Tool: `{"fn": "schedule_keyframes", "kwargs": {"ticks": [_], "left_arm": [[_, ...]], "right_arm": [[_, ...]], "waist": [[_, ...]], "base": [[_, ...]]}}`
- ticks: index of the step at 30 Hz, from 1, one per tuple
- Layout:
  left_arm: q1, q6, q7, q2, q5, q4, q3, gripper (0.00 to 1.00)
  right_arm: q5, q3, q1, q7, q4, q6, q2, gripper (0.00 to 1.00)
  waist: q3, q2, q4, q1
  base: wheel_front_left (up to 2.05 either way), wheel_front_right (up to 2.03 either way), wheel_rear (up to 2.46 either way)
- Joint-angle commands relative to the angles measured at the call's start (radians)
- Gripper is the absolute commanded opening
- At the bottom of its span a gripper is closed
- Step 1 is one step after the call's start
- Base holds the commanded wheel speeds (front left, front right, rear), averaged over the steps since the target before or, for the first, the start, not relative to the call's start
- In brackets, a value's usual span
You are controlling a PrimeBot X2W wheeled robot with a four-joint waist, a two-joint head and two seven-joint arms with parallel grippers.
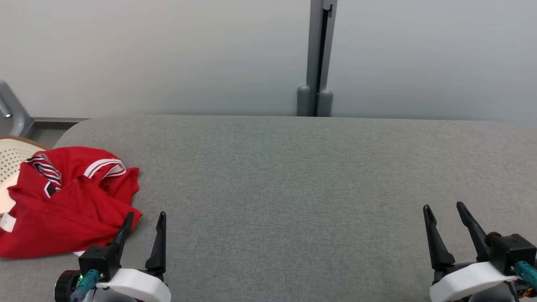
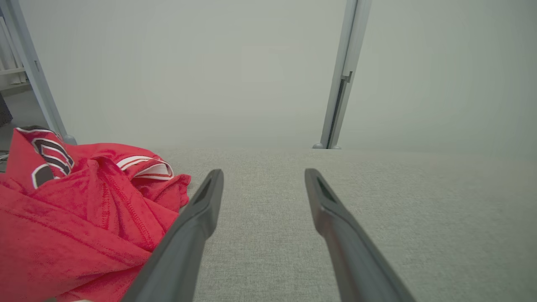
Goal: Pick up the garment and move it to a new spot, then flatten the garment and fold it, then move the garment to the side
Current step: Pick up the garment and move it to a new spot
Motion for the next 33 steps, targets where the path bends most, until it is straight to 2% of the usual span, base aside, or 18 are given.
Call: {"fn": "schedule_keyframes", "kwargs": {"ticks": [1,9,10,17,26,33], "left_arm": [[-0.02,0.005,-0.001,0.003,-0.002,-0.003,0.013,1.0],[-0.023,0.012,-0.001,0.013,-0.007,-0.02,0.049,1.0],[-0.023,0.012,-0.001,0.013,-0.007,-0.02,0.049,1.0],[-0.006,0.015,-0.001,0.021,-0.024,-0.032,0.092,1.0],[0.005,0.019,-0.001,0.015,-0.028,-0.066,0.137,1.0],[-0.022,0.014,-0.001,0.003,-0.013,-0.063,0.124,1.0]], "right_arm": [[-0.007,0.009,-0.001,0.001,-0.015,0.0,-0.007,1.0],[-0.01,0.04,-0.01,0.004,-0.07,0.0,-0.013,1.0],[-0.01,0.04,-0.01,0.004,-0.07,0.0,-0.013,1.0],[-0.011,0.062,-0.019,0.018,-0.096,0.0,-0.004,1.0],[0.001,0.097,-0.063,0.021,-0.079,0.0,-0.013,1.0],[0.005,0.094,-0.065,0.016,-0.068,0.0,-0.016,1.0]], "waist": [[0.004,-0.0001,0.059,0.0],[0.013,-0.0001,0.247,0.0],[0.013,-0.0001,0.247,0.0],[0.017,-0.0001,0.378,0.0],[0.04,-0.0001,0.405,0.0],[0.043,-0.0001,0.407,0.0]], "base": [[0.0,0.0,0.0],[0.0,0.0,0.0],[0.0,0.0,0.0],[0.0,0.0,0.0],[0.0,0.0,0.0],[0.0,0.0,0.0]]}}
